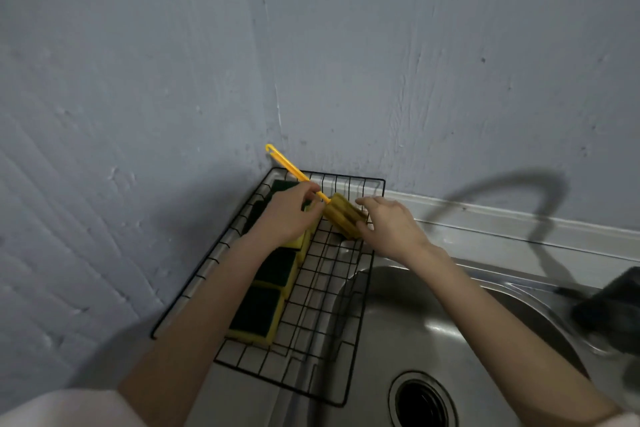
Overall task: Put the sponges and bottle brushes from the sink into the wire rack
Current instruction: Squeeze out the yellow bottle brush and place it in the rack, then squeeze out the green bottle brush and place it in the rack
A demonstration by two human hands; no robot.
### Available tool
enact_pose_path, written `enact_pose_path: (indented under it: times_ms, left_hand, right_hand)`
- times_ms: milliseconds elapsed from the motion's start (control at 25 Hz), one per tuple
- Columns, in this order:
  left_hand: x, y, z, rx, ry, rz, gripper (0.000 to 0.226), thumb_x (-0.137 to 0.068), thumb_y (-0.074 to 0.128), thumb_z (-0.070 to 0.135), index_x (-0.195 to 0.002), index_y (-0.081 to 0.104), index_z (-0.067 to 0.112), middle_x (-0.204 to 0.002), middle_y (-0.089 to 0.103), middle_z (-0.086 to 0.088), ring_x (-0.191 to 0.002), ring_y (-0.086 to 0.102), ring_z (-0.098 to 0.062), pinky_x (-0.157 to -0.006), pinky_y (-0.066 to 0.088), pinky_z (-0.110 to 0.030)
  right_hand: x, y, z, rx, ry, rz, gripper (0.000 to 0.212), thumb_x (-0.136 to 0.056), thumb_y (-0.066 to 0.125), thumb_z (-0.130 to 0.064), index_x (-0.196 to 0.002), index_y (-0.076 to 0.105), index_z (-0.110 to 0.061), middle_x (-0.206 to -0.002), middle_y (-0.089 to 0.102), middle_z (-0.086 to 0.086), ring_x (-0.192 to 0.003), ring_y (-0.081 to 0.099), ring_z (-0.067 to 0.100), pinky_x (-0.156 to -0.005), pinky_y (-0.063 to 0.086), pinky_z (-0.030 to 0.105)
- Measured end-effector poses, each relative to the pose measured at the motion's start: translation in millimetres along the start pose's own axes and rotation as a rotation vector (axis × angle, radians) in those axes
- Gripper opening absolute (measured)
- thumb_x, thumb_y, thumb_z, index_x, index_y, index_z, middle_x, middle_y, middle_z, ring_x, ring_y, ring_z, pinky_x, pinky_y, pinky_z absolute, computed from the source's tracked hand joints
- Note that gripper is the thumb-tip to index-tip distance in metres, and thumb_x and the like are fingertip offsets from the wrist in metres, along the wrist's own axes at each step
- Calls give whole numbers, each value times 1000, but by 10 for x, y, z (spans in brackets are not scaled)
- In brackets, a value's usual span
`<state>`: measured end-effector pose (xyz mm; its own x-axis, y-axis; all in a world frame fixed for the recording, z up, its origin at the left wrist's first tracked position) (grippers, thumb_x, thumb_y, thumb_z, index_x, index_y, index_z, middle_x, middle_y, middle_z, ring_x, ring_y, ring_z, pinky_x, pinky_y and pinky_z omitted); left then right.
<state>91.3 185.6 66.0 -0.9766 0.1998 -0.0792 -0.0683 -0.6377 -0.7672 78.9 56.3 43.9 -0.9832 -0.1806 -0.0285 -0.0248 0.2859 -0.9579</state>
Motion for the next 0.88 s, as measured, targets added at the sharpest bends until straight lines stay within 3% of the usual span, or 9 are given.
enact_pose_path:
  times_ms: [280, 560, 720, 880]
  left_hand:
    - [795, 409, 566, -239, 143, -123, 42, -92, 46, 28, -133, 43, 19, -137, 51, -6, -124, 48, -21, -99, 38, -31]
    - [1531, 1053, 1006, -162, 174, -190, 45, -91, 48, 24, -134, 41, 16, -142, 46, -7, -129, 42, -20, -104, 31, -24]
    - [1907, 1542, 1227, -103, 158, -254, 43, -90, 50, 21, -132, 43, 14, -139, 48, -7, -129, 43, -21, -106, 30, -28]
    - [2136, 1983, 1499, -54, 170, -222, 41, -90, 52, 19, -130, 46, 11, -137, 50, -9, -128, 43, -21, -103, 27, -23]
  right_hand:
    - [958, -183, 252, -48, 16, 67, 44, -92, 43, -21, -135, 38, -13, -138, 48, 13, -127, 43, 28, -109, 26, 34]
    - [2003, 33, 867, -109, 131, 11, 48, -89, 49, -24, -135, 40, -14, -139, 48, 11, -128, 43, 27, -112, 27, 34]
    - [2588, 133, 1265, -111, 188, -38, 50, -88, 50, -22, -136, 38, -15, -141, 45, 9, -131, 40, 23, -114, 25, 33]
    - [3008, 123, 1680, -127, 231, -37, 52, -87, 52, -23, -136, 37, -16, -140, 46, 10, -129, 43, 25, -110, 30, 32]
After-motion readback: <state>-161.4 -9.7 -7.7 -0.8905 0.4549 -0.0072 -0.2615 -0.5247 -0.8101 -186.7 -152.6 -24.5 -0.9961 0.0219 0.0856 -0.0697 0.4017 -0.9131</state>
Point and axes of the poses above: each hand's wrist, its own x-axis away from the middle knuckle, its own y-axis out of the palm, z = x × y, the point moved 9 cm from there along -x, towards the middle knuckle
